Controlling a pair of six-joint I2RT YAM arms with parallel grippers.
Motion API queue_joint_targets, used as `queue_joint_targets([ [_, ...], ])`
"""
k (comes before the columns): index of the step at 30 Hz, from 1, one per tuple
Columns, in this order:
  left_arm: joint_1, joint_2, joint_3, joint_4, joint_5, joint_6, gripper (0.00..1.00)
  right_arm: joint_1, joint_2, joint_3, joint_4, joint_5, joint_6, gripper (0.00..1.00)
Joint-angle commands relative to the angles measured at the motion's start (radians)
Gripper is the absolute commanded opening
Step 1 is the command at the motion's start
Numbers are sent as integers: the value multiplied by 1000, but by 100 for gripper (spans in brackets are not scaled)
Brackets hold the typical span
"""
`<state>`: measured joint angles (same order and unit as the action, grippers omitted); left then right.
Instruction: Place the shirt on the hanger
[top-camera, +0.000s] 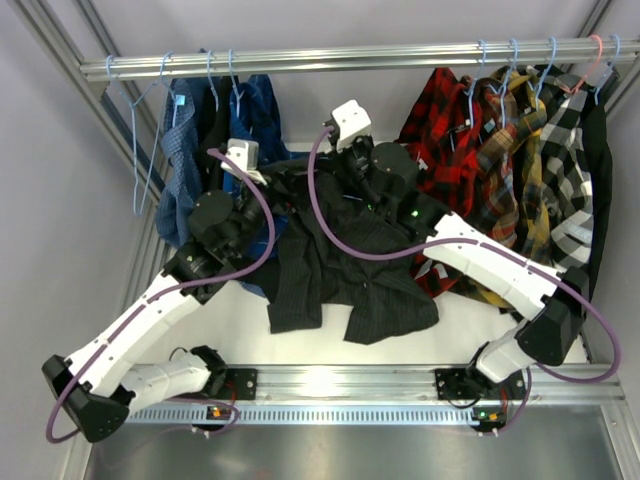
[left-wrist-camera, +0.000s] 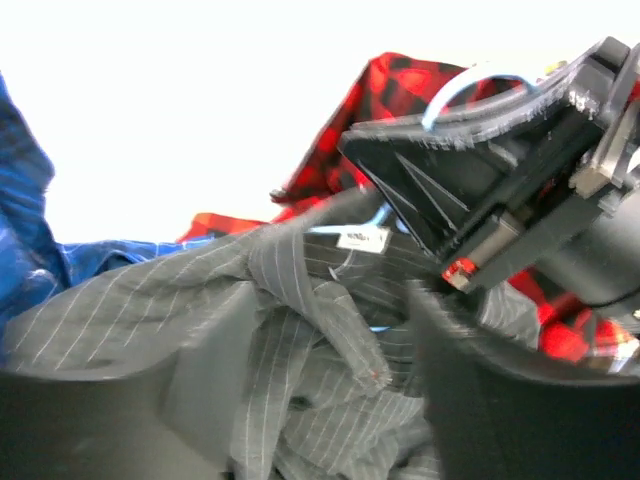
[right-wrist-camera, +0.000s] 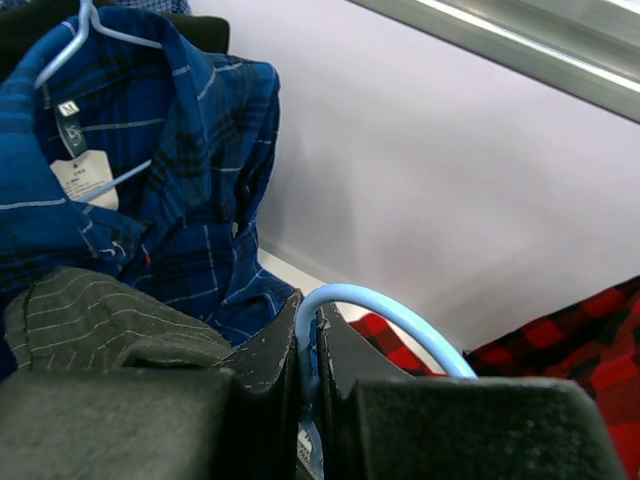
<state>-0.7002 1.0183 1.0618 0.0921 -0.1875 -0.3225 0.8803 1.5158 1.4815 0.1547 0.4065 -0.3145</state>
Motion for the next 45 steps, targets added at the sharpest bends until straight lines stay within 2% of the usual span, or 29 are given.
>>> queue_joint_targets([
  [1, 1, -4, 73, -34, -72, 97, 94, 6, -69, 53, 20, -41, -8, 0],
  [2, 5, -4, 95, -66, -76, 138, 98, 6, -74, 46, 26, -47, -6, 0],
  [5, 54, 28, 203, -147, -66, 230, 98, 8, -92, 36, 34, -72, -11, 0],
  [7, 109, 49, 257, -210, 54, 279, 98, 2, -108, 40, 20, -119, -18, 0],
  [8, 179, 61, 260, -218, 122, 316, 98, 0, -112, 42, 19, -132, -17, 0],
  [9, 223, 62, 256, -222, 208, 357, 98, -7, -120, 45, 13, -147, -17, 0],
  [10, 257, 62, 250, -221, 387, 384, 98, -13, -124, 55, 2, -188, -12, 0],
  [11, 319, 48, 228, -222, 466, 445, 98, -20, -129, 62, -26, -214, -8, 0],
  [13, 356, 36, 218, -242, 615, 509, 98, -44, -140, 71, -44, -294, 12, 0],
  [15, 393, 61, 272, -323, 693, 607, 98, -58, -146, 75, -64, -322, 23, 0],
  [16, 406, 81, 308, -439, 759, 661, 98, -61, -146, 79, -72, -336, 26, 0],
  [17, 427, 133, 385, -495, 785, 678, 98, -64, -149, 77, -75, -340, 28, 0],
  [20, 441, 215, 464, -630, 899, 700, 95, -70, -158, 74, -78, -353, 46, 0],
  [23, 441, 233, 458, -632, 986, 712, 94, -78, -160, 76, -78, -360, 60, 0],
  [31, 441, 269, 412, -632, 988, 729, 90, -93, -177, 89, -87, -457, 100, 0],
  [35, 439, 313, 425, -632, 1072, 701, 70, -95, -167, 102, -87, -495, 114, 0],
  [39, 436, 332, 422, -634, 1125, 660, 64, -95, -160, 115, -86, -523, 143, 0],
  [40, 438, 327, 415, -632, 1123, 657, 58, -95, -158, 115, -83, -543, 147, 0],
  [42, 436, 322, 402, -632, 1117, 645, 40, -95, -152, 118, -76, -561, 170, 0],
  [43, 438, 319, 403, -632, 1116, 620, 7, -95, -149, 120, -76, -571, 175, 0],
  [44, 438, 318, 405, -632, 1097, 602, 0, -95, -146, 122, -75, -568, 175, 0],
  [45, 438, 315, 402, -626, 1091, 580, 0, -96, -134, 123, -75, -557, 181, 0],
])
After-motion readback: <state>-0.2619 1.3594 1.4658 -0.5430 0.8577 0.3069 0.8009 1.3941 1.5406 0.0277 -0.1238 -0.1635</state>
